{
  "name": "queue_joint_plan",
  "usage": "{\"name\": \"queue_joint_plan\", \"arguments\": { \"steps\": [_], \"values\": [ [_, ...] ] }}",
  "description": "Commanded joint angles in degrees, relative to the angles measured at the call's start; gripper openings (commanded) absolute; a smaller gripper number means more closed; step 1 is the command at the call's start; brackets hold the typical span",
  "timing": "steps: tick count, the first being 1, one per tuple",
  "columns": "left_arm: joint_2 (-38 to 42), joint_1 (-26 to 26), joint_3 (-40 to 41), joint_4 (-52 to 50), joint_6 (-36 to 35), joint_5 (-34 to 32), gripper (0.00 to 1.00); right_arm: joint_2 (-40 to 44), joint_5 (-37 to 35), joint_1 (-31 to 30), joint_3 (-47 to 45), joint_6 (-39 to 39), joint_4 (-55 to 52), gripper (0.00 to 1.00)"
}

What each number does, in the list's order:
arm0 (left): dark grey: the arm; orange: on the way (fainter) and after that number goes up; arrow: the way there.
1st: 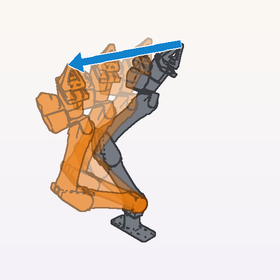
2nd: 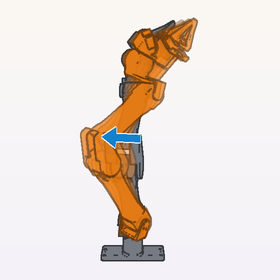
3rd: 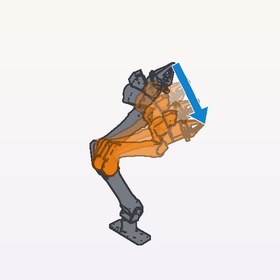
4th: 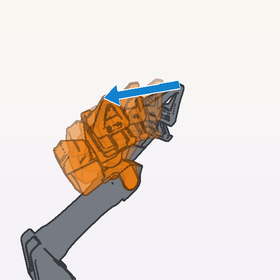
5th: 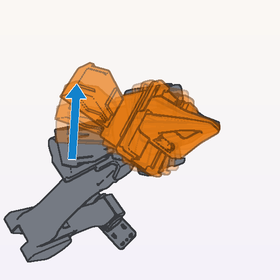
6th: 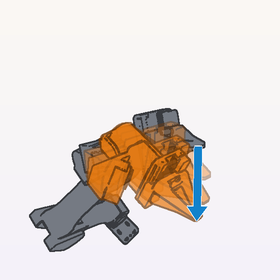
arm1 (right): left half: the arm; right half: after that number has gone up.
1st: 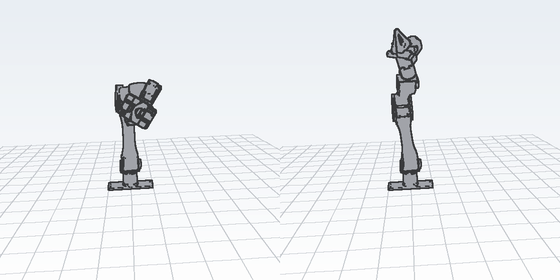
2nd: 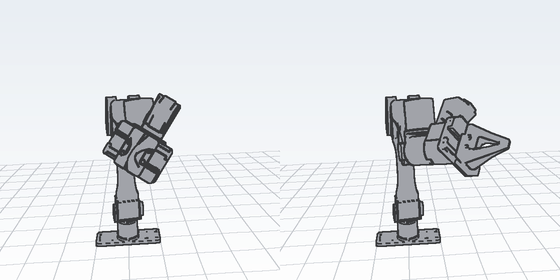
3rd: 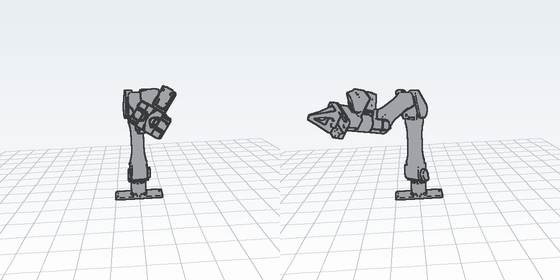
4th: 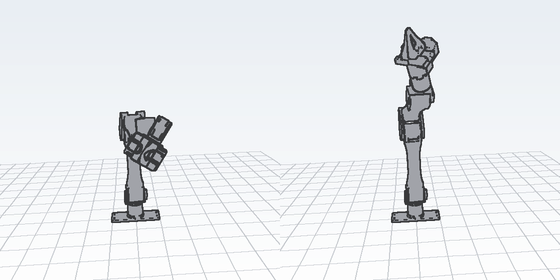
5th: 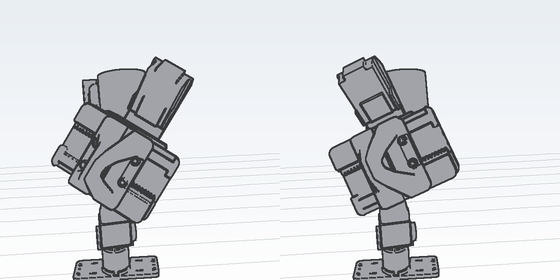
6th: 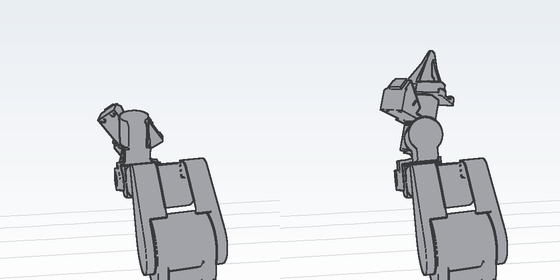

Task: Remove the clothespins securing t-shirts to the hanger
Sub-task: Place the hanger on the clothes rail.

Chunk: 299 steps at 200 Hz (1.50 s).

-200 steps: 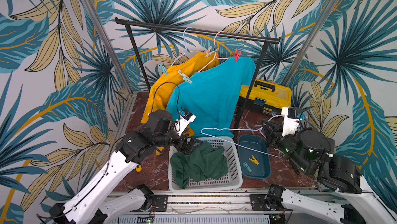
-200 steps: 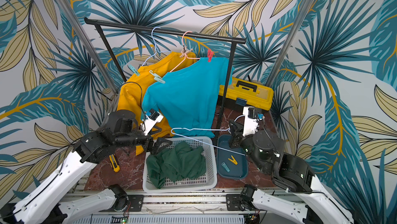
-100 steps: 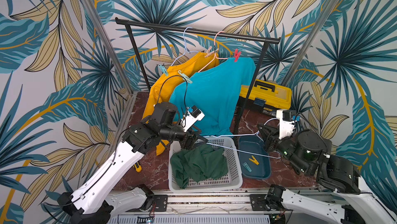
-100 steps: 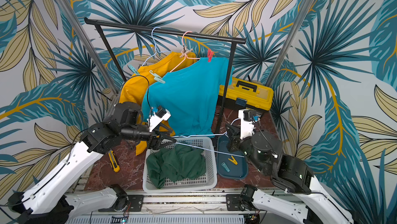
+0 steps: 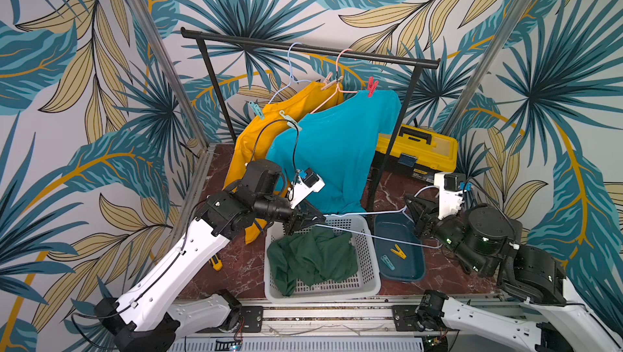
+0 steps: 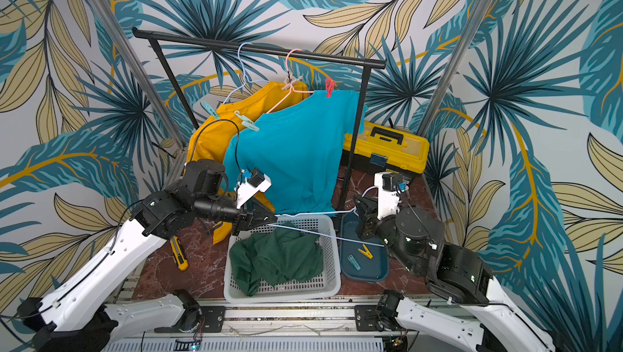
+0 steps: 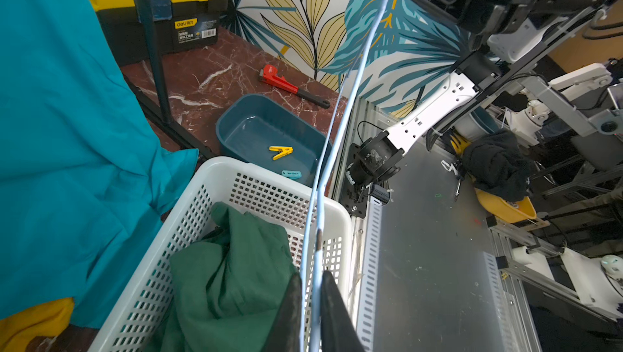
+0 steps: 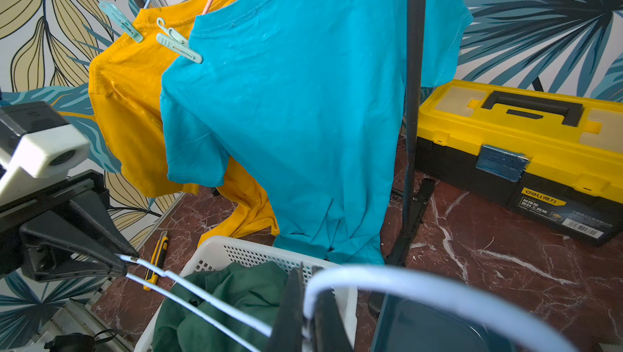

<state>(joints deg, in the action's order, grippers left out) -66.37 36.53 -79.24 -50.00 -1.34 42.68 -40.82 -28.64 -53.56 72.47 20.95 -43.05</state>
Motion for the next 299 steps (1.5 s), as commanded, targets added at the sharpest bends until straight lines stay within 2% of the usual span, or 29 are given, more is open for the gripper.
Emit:
{"name": "queue_joint_plan", "arguments": {
  "steps": [1, 16, 34, 39, 52, 73, 129, 156, 181, 240, 299],
  "values": [
    [0.1, -0.2, -0.6, -0.4, -0.8, 1.0, 0.0, 0.8, -0.8, 0.1, -1.0, -0.1, 2.5, 0.0],
    [0.2, -0.2, -0.9, -0.4, -0.9, 1.1, 0.0, 1.1, -1.7, 0.1, -1.2, 0.1, 2.9, 0.0],
    [0.5, -0.2, -1.1, -0.4, -1.1, 2.2, 0.0, 1.7, -4.3, 0.1, -1.9, 1.0, 2.9, 0.14],
    [0.6, -0.2, -1.2, -0.2, -0.8, 2.0, 0.0, 1.9, -4.8, 0.2, -2.2, 1.0, 3.2, 0.21],
    [1.0, -0.3, -1.6, 0.1, 0.3, -0.7, 0.0, 2.7, -6.3, 0.1, -3.0, 1.4, 3.9, 0.46],
    [2.1, -0.2, -1.5, 1.4, 1.4, -5.8, 0.0, 3.9, -7.4, 0.1, -3.6, 1.8, 4.6, 0.68],
    [6.9, -0.3, 1.6, 9.0, 4.7, -17.0, 0.0, 10.0, -16.7, 0.1, -6.0, 5.3, 3.2, 0.91],
    [10.1, -0.3, 3.2, 12.9, 6.8, -23.0, 0.0, 13.2, -23.6, 0.1, -7.2, 8.3, 1.4, 0.99],
    [13.3, -0.3, 4.2, 16.6, 8.6, -28.0, 0.0, 15.1, -27.5, 0.1, -8.0, 9.9, -0.2, 1.0],
    [17.3, -0.3, 1.3, 16.7, 9.6, -37.1, 0.0, 14.4, -28.0, 0.0, -8.1, 10.3, -1.2, 0.99],
    [17.7, -0.3, -1.4, 16.1, 9.1, -38.5, 0.0, 13.0, -27.3, 0.2, -8.1, 11.0, -1.2, 0.99]
  ]
}}
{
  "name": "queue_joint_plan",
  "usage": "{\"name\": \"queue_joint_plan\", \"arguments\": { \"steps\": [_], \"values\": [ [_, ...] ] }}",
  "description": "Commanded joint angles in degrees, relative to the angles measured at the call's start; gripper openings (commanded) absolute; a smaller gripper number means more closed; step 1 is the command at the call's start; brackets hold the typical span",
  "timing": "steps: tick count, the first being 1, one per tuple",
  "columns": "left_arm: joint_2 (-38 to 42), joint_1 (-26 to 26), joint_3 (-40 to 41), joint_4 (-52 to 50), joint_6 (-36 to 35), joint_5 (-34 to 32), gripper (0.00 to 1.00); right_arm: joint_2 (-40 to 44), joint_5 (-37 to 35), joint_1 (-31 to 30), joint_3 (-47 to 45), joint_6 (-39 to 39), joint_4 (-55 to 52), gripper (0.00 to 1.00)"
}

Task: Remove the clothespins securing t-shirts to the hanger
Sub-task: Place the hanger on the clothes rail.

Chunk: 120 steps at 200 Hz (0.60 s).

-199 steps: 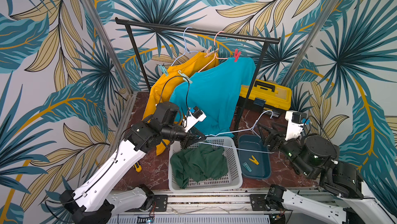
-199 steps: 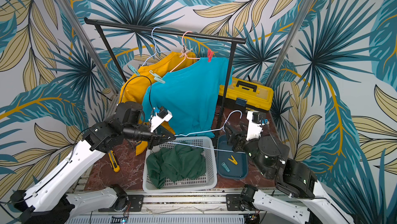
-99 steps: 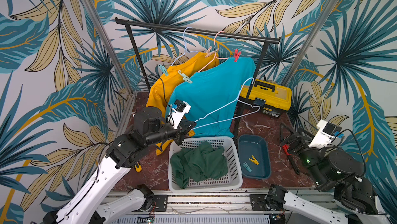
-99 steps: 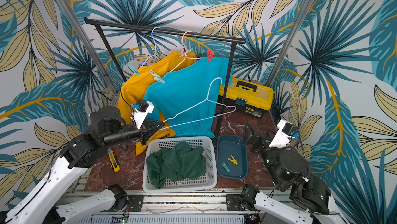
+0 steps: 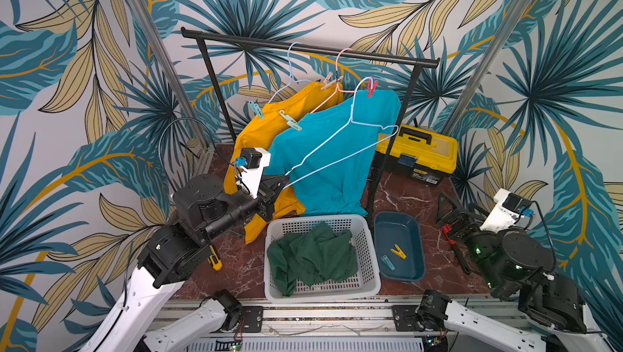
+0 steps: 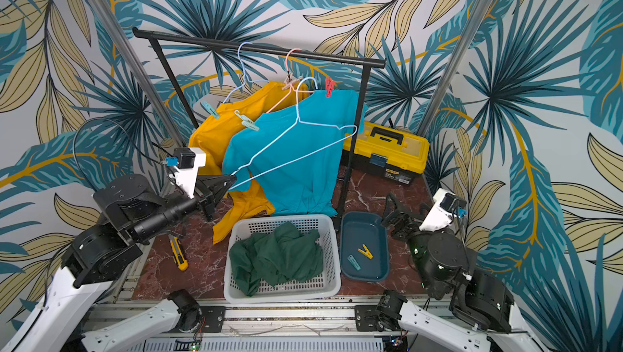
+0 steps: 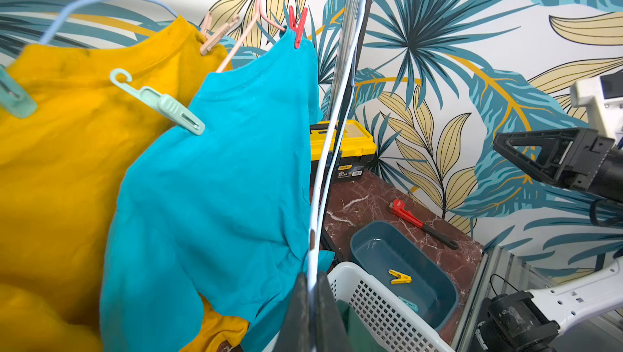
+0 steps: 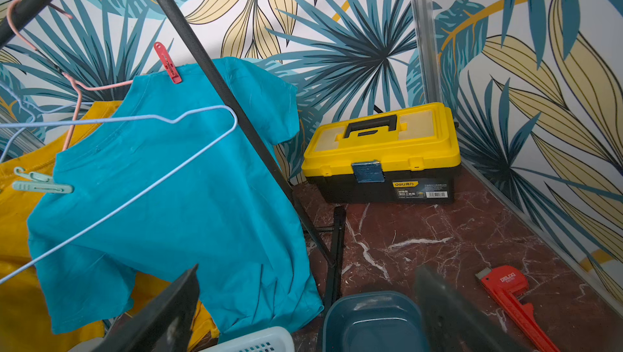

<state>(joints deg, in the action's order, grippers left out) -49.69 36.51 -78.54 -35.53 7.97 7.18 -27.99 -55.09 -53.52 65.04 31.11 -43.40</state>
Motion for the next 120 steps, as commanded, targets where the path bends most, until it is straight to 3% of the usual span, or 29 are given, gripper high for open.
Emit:
{"name": "queue_joint_plan", "arguments": {
  "steps": [1, 51, 120],
  "values": [
    [1.0, -0.3, -2.1, 1.5, -0.2, -3.1, 0.0, 0.2, -0.8, 0.1, -0.7, 0.8, -0.9, 0.99],
    [1.9, -0.3, -3.3, -0.7, -1.5, -4.2, 0.0, 2.4, -1.2, 0.1, -1.9, 1.9, -1.5, 1.0],
    [-1.6, -0.3, -5.5, -0.6, 0.3, -0.1, 0.0, 1.2, -0.9, 0.1, -2.1, 1.8, -0.6, 0.99]
  ]
}}
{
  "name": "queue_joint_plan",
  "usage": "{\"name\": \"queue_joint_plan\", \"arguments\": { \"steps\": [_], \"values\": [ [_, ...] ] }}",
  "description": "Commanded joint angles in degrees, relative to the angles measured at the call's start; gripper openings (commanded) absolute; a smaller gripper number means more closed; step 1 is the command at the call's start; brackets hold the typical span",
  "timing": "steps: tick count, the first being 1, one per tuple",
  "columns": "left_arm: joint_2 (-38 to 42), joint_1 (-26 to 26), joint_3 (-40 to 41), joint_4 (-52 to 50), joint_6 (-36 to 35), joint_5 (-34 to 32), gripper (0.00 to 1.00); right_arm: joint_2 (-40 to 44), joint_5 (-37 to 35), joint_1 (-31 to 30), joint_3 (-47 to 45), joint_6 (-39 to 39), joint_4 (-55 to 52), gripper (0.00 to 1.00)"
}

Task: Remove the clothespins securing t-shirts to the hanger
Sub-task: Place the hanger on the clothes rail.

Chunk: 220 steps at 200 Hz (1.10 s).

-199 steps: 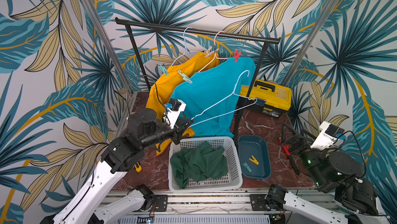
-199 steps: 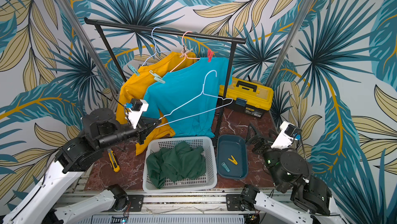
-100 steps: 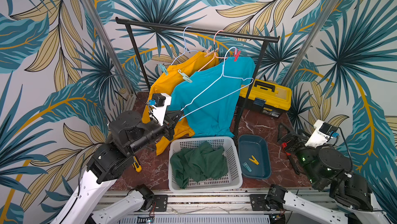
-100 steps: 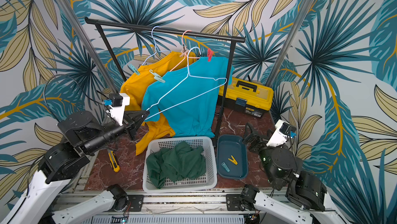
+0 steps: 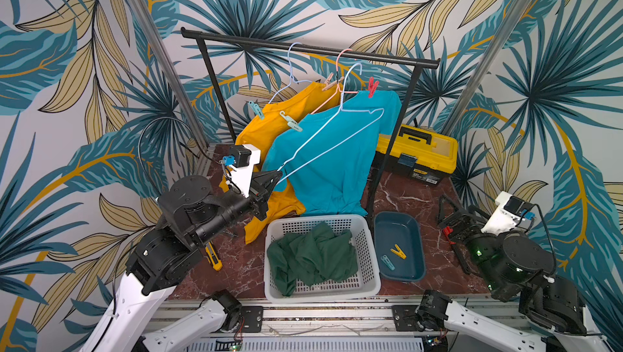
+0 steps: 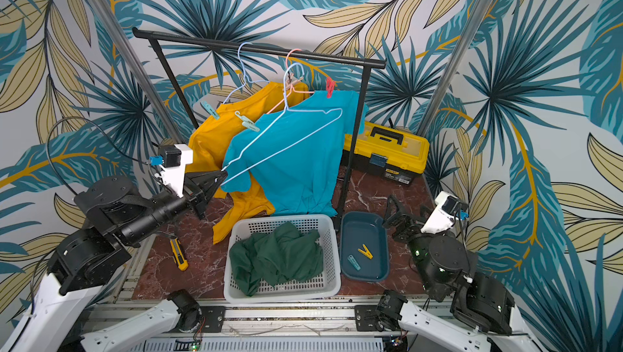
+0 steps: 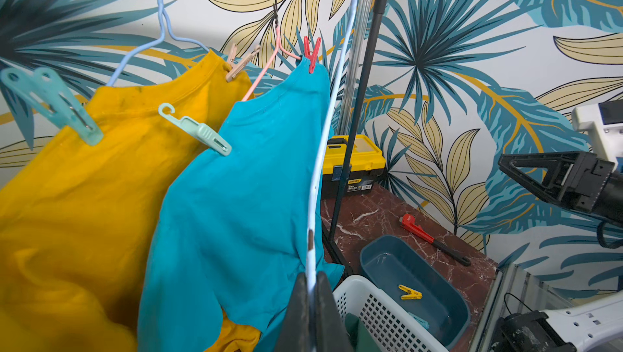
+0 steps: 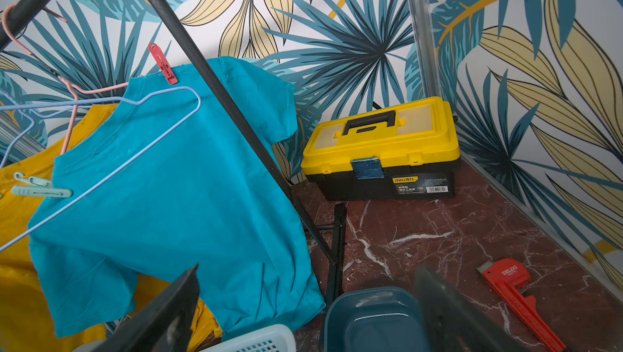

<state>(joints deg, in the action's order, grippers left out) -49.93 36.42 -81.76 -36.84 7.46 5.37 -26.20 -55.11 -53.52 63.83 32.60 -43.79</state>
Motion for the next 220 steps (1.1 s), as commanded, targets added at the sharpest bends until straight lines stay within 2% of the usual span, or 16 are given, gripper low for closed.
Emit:
{"name": "queue_joint_plan", "arguments": {
  "steps": [1, 99, 150, 220],
  "values": [
    [-1.4, -0.2, -2.4, 0.8, 0.8, 1.8, 0.0, -0.6, -0.9, 0.1, -0.9, 0.3, -0.2, 0.99],
    [-9.8, -0.2, -6.9, 5.1, 0.6, 3.7, 0.0, -2.1, -0.2, 0.1, -0.6, -1.8, 2.6, 0.99],
    [-12.7, -0.2, -7.6, 11.6, 1.8, 4.6, 0.0, -1.7, -0.2, 0.1, -0.7, -1.9, 2.2, 0.99],
    [-20.5, -0.2, -13.0, 11.8, 2.4, 6.8, 0.0, -1.1, -0.3, 0.1, -1.9, -0.9, 2.3, 0.99]
  ]
}}
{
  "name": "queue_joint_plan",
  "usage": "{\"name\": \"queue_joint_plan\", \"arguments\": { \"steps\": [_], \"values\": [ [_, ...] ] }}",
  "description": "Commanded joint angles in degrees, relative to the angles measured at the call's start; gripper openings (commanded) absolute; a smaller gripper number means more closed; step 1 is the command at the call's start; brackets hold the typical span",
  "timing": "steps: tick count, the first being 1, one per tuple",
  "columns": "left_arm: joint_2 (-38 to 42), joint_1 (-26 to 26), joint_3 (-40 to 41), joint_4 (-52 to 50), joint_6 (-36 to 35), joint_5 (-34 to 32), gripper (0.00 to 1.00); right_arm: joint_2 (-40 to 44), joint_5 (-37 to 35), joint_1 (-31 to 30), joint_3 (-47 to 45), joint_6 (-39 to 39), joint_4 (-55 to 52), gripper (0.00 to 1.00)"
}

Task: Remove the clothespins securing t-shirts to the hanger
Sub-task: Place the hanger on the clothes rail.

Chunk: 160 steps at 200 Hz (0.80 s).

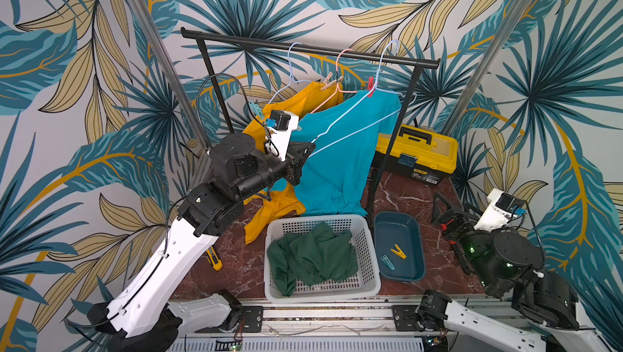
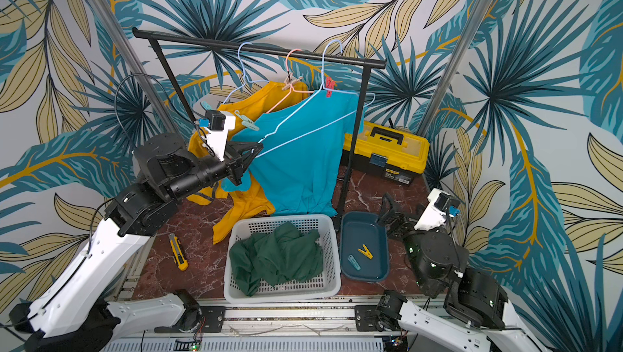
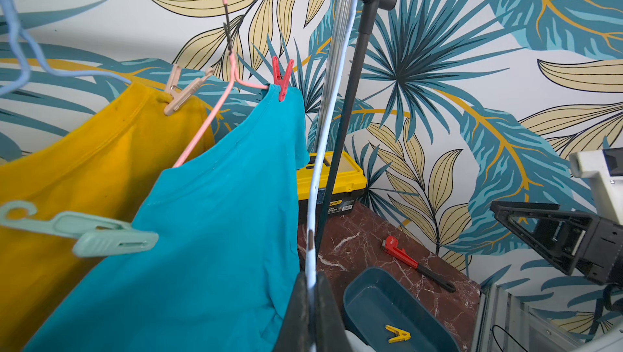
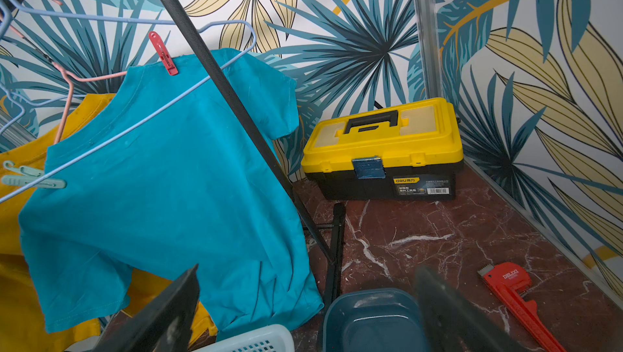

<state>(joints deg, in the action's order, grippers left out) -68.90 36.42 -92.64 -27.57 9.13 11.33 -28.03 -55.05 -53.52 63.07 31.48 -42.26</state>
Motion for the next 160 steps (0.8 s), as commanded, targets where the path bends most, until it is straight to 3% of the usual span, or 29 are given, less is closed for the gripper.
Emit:
{"name": "queue_joint_plan", "arguments": {
  "steps": [1, 104, 160],
  "values": [
    [-1.6, -0.2, -2.2, 2.5, 0.7, 0.8, 0.0, 0.8, -0.3, 0.1, -1.1, 0.2, 0.8, 0.99],
    [-5.5, -0.2, -2.0, 7.1, 2.1, 2.1, 0.0, 1.7, 0.3, 0.1, -2.4, 1.6, 0.4, 1.0],
    [-8.2, -0.1, -1.6, 7.5, 4.4, 7.8, 0.0, 2.1, 0.3, 0.1, -2.6, 1.6, 0.2, 1.0]
  ]
}}
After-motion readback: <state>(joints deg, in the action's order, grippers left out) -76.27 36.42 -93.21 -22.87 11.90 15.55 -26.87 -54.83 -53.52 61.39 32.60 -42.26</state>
